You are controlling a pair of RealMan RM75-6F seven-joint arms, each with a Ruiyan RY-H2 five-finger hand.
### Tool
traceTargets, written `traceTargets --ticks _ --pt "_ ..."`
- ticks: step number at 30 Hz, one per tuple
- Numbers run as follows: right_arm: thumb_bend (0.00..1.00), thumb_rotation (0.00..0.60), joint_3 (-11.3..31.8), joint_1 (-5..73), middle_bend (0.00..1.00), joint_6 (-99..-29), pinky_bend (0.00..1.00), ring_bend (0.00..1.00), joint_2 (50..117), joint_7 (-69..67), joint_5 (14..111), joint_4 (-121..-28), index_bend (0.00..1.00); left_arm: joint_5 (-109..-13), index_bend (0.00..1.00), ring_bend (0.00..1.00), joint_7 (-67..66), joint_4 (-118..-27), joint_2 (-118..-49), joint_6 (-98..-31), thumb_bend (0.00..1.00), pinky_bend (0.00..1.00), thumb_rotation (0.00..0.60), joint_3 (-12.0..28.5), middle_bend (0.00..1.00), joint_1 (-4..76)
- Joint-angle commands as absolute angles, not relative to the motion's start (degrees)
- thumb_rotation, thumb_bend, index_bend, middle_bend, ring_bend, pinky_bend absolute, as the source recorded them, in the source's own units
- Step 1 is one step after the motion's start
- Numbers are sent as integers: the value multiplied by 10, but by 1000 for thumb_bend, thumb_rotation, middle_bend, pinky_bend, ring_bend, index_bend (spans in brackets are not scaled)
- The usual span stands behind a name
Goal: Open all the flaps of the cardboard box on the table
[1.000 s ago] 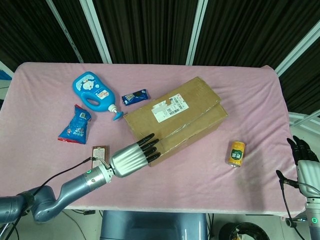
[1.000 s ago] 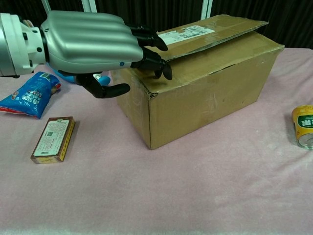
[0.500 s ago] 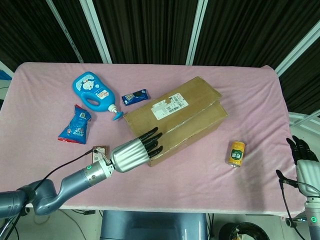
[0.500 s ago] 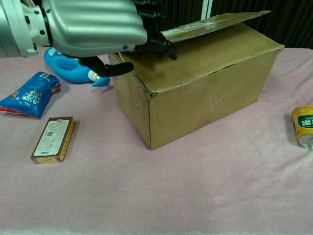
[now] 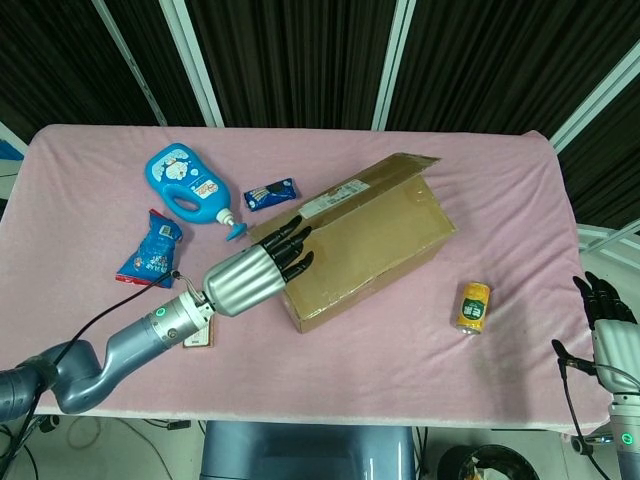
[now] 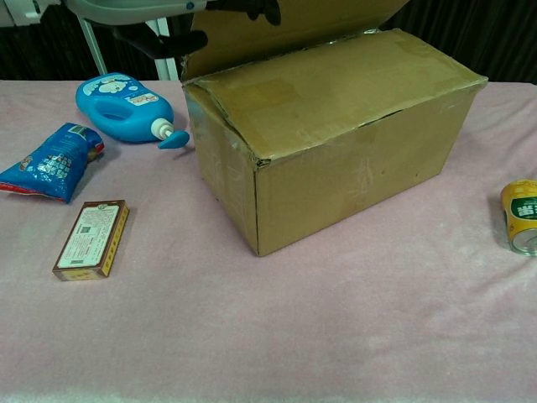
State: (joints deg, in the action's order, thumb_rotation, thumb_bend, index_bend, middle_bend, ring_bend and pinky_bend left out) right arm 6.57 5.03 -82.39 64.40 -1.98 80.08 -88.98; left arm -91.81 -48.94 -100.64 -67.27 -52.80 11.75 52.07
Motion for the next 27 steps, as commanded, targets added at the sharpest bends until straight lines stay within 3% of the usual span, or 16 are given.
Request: traceTargets --ticks 1,11,22,27 --pt "303 600 66 50 0 -824 208 0 643 -21 799 -891 0 -908 148 0 -496 -1003 -665 -540 532 0 600 124 249 514" --pt "303 600 66 49 0 -824 208 0 642 -22 798 -893 0 -820 137 0 -530 -981 -652 -569 532 0 600 139 256 484" --pt "304 600 65 48 0 -822 208 0 640 -19 796 -897 0 -737 125 0 -536 -971 -641 -591 532 0 600 124 257 451" --pt "304 600 64 47 0 -821 208 0 640 -15 795 -899 0 -715 108 0 -498 -974 -642 -619 486 0 600 114 190 422"
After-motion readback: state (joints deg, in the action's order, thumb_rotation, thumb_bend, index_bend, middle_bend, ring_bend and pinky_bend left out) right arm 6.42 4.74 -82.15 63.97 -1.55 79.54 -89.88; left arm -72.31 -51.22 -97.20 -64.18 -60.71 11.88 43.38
